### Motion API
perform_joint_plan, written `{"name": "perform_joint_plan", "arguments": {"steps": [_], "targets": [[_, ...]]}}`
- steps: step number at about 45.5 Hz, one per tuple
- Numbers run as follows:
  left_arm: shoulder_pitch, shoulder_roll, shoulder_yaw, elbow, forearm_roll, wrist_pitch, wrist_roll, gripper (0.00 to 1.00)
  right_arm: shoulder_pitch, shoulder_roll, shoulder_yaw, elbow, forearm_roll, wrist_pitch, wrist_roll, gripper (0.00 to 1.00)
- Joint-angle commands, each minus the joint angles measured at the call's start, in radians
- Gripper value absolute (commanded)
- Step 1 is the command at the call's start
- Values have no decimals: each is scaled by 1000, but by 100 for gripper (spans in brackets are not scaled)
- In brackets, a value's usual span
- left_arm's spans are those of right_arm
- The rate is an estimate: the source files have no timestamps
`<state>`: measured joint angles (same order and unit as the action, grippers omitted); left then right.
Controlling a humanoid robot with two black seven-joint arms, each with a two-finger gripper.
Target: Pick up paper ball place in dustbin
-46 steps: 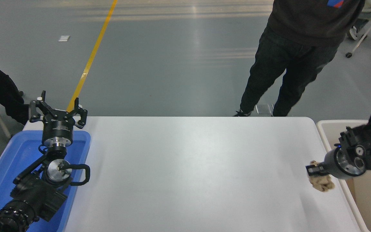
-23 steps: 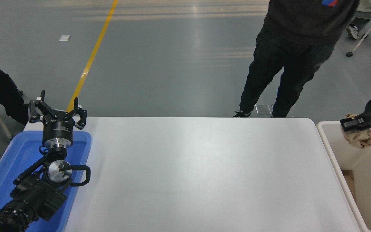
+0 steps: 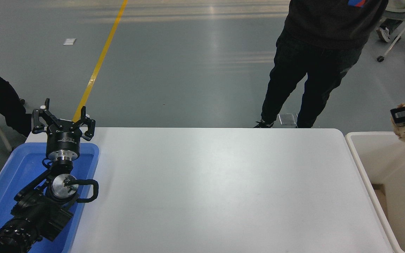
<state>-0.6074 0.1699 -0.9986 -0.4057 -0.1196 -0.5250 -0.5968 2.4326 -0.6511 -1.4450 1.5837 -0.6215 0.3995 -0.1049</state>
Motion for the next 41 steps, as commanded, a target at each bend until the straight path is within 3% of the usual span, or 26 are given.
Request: {"name": "perform_joint_plan", "arguments": {"steps": [1,6,11,17,23,31,36,41], "targets": [[0,-1,0,1,0,0,-1,99,-130,-125,32,-168,-35,-8,2,0],[0,0,0,1,0,0,-1,99,-292,-208,81,-348,-106,-59,10,0],[0,-1,0,1,0,0,-1,99,-541,-229,147,-606,-113,-117,82,0],[0,0,0,1,-2,0,-1,99,-884,-231,285,-873,-72,-197,129,0],[0,0,0,1,-2,0,-1,99,-1205,-200,480,-1051,41,-218,125,0],[0,0,0,1,-3,0,-1,99,-1542,-44,649,-1254,258,-228,113,0],[0,0,0,1,-3,0,-3,99,-1623,19,693,-1278,385,-241,85,0],[0,0,0,1,-3,0,-3,99,-1675,73,748,-1277,439,-309,60,0]]}}
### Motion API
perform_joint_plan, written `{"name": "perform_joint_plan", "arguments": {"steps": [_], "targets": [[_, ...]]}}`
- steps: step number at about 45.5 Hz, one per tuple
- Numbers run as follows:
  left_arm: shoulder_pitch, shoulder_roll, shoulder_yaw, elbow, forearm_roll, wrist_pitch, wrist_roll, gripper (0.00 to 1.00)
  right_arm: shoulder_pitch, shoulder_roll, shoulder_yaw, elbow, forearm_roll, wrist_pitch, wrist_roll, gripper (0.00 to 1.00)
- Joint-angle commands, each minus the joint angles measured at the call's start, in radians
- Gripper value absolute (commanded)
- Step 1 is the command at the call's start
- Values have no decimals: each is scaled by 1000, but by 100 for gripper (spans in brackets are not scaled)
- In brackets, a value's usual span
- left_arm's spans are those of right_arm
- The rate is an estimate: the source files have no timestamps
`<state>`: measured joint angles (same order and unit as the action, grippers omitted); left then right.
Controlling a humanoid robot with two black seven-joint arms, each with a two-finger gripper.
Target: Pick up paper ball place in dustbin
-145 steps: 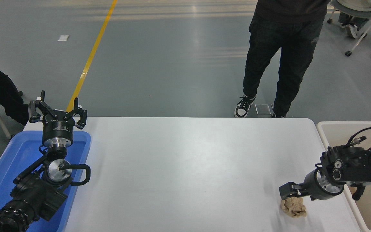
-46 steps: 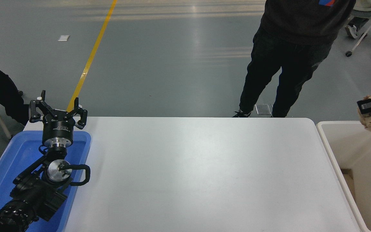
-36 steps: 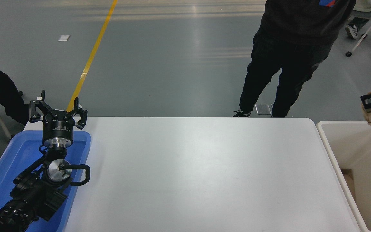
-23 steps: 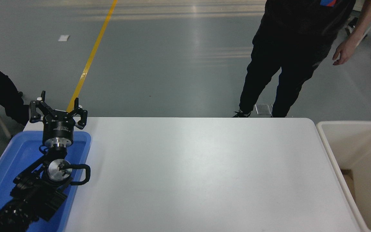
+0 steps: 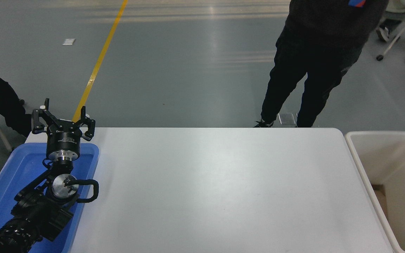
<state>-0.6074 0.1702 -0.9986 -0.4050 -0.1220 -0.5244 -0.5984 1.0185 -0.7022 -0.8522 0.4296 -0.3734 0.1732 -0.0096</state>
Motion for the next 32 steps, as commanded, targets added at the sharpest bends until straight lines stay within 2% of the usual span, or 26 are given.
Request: {"name": "perform_joint_plan", "arguments": {"steps": [1,10,19,21,22,24,27,32], "targets": [[0,0,0,0,-1,0,0,99,-273,136,168,-123,191,-92,-38,0],[0,0,0,0,-1,0,0,99,-328,207,242,-117,180,-113,-46,0],[0,0,0,0,-1,0,-1,99,-328,210,256,-117,177,-135,-47,0],[0,0,0,0,-1,0,0,99,-327,208,256,-118,177,-135,-47,5],[0,-1,0,0,-1,0,-1,99,-327,207,256,-118,177,-135,-47,14],[0,0,0,0,-1,0,0,99,-324,207,257,-118,177,-138,-47,52],[0,0,0,0,-1,0,0,99,-321,207,262,-115,179,-136,-47,100],[0,0,0,0,-1,0,-1,99,-314,205,263,-115,179,-135,-47,100]]}}
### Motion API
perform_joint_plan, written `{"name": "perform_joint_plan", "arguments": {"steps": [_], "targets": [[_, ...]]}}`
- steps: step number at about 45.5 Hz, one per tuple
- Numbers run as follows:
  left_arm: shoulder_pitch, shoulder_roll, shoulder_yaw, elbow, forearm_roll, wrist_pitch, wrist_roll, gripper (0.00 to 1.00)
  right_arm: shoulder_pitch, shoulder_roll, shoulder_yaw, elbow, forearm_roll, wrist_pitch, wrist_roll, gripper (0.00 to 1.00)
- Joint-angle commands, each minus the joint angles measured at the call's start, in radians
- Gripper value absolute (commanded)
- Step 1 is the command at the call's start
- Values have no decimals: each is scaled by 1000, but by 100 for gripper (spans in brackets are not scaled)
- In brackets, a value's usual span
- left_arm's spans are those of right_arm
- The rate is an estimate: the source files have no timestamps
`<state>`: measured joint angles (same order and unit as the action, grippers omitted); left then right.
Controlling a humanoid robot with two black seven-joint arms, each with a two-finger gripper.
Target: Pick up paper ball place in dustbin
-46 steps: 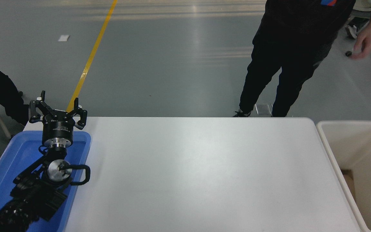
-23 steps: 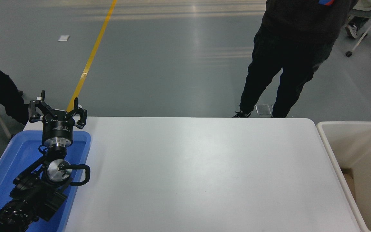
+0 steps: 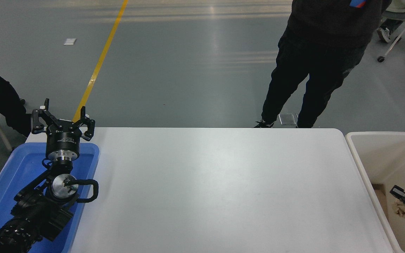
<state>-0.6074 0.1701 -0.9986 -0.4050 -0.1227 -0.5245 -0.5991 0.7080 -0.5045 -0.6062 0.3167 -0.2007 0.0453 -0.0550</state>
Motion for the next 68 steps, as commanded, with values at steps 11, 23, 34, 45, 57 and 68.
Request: {"name": "perform_joint_plan", "arguments": {"steps": [11,23,34,45,57,68], "targets": [[0,-1,0,0,0,0,-1,99,2,1,16,10,3,-5,-2,100],[0,0,0,-2,2,0,1,99,255,-167,-118,229,-170,10,-2,100],[0,0,0,-2,3,0,2,99,789,-388,-306,738,-292,143,0,100],[0,0,0,0,5,-2,2,99,1303,-224,-536,1059,-218,521,0,100],[0,0,0,0,3,0,2,99,1568,69,-639,1256,30,580,-2,100],[0,0,0,0,3,0,1,99,1625,280,-635,1253,210,614,0,100]]}}
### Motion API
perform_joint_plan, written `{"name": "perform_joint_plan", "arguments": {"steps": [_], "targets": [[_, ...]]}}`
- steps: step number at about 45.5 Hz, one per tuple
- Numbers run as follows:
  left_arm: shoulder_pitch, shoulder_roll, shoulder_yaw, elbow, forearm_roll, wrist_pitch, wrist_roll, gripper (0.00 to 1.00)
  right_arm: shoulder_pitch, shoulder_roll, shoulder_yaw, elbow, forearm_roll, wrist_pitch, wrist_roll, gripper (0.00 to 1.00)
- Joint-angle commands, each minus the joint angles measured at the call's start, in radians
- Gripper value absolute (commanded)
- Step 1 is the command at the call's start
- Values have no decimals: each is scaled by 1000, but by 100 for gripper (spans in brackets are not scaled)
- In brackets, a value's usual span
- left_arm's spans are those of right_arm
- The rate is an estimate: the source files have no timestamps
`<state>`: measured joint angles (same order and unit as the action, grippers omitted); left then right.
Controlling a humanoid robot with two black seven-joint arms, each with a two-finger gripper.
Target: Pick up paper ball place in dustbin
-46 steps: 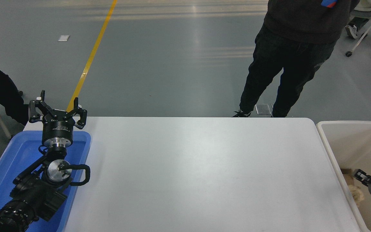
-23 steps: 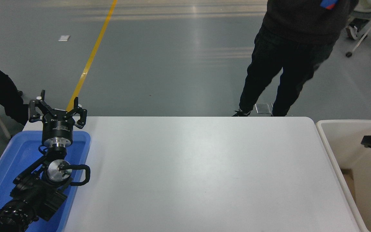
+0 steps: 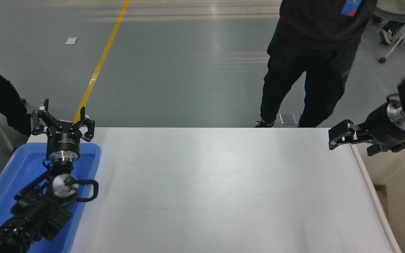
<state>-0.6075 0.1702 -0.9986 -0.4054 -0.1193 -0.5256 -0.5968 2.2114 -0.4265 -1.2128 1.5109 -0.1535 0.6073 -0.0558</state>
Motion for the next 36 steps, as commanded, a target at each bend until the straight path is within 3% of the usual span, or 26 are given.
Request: {"name": "perform_joint_plan", "arguments": {"steps": [1,11,36], "targets": [[0,0,0,0,0,1,-1,99,122,219,-27,55,175,52,1,100],[0,0,0,-1,0,1,0,99,122,308,-36,42,219,52,1,100],[0,0,0,0,-2,1,-1,99,123,310,-50,42,229,51,2,100]]}}
